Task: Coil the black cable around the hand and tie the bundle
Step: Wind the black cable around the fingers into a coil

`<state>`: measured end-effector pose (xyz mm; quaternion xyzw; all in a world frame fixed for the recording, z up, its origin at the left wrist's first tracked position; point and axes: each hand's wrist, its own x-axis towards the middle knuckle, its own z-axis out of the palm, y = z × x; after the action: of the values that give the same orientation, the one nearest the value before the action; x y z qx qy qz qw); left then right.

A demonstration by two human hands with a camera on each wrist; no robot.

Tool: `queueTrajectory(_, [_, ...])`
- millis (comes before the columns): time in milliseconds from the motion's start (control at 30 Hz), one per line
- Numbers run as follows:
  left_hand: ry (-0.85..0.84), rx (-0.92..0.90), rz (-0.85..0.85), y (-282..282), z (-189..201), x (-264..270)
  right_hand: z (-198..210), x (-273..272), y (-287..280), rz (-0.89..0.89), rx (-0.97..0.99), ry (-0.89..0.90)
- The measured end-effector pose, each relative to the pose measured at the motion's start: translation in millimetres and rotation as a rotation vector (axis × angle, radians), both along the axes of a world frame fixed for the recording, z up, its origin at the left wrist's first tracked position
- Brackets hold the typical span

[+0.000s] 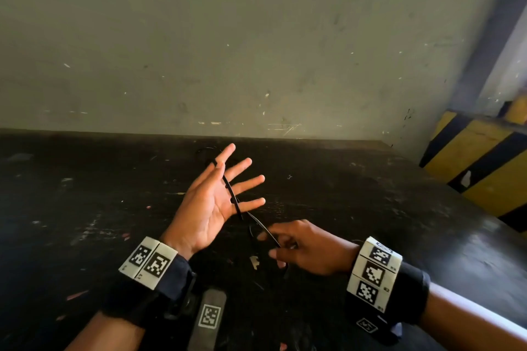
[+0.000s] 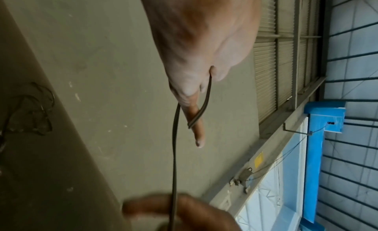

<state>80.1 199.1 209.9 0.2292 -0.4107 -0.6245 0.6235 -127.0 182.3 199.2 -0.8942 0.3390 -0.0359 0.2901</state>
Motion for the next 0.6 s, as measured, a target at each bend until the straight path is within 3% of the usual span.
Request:
queueTrajectory(133, [-0.079, -0.011, 0.053, -3, -8, 12, 2, 4, 12, 0.071, -0.076, 0.06])
queueTrajectory(333, [-0.269, 0.021, -0.007, 5, -16, 9, 31, 24, 22, 0.205, -0.463, 0.076])
queueTrajectory(467, [-0.402, 0.043, -0.082, 12, -19, 5, 48, 29, 20, 0.24, -0.503, 0.063])
queueTrajectory(600, [-0.499, 0.084, -0.096, 20, -20, 11, 72, 21, 19, 0.209, -0.616, 0.202])
